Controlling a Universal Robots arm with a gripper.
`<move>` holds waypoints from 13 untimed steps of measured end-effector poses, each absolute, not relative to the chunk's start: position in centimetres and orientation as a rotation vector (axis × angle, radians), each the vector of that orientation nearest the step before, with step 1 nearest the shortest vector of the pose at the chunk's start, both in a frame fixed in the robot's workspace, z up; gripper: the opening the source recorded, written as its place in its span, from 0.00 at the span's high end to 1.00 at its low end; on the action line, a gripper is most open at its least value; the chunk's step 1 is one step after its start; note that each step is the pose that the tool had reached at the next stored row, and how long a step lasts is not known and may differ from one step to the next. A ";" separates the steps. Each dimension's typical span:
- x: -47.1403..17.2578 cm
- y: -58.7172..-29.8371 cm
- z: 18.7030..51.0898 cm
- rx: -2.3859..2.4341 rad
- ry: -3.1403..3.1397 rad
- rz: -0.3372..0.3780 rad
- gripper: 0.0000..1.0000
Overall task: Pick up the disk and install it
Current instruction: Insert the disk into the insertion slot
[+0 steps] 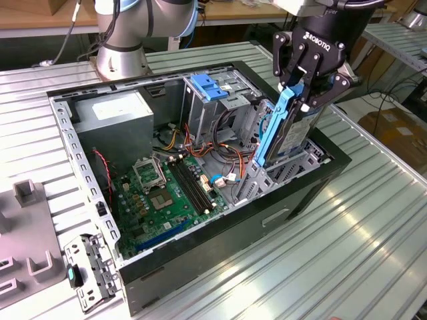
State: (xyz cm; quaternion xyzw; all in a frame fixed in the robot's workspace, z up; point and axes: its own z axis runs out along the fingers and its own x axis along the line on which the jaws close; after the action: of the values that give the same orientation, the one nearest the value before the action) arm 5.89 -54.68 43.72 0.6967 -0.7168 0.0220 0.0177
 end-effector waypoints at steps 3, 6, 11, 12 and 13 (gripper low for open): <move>5.9 -54.7 43.7 2.164 -2.227 0.068 0.63; 5.9 -54.7 43.7 2.164 -2.227 0.068 0.63; 5.9 -54.7 43.2 2.164 -2.227 0.068 0.63; 5.9 -54.7 43.1 2.165 -2.227 0.068 0.63; 5.9 -54.7 42.9 2.165 -2.227 0.068 0.63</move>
State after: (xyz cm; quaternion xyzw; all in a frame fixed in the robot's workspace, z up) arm 5.89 -54.70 42.88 0.6967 -0.7168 0.0218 0.0174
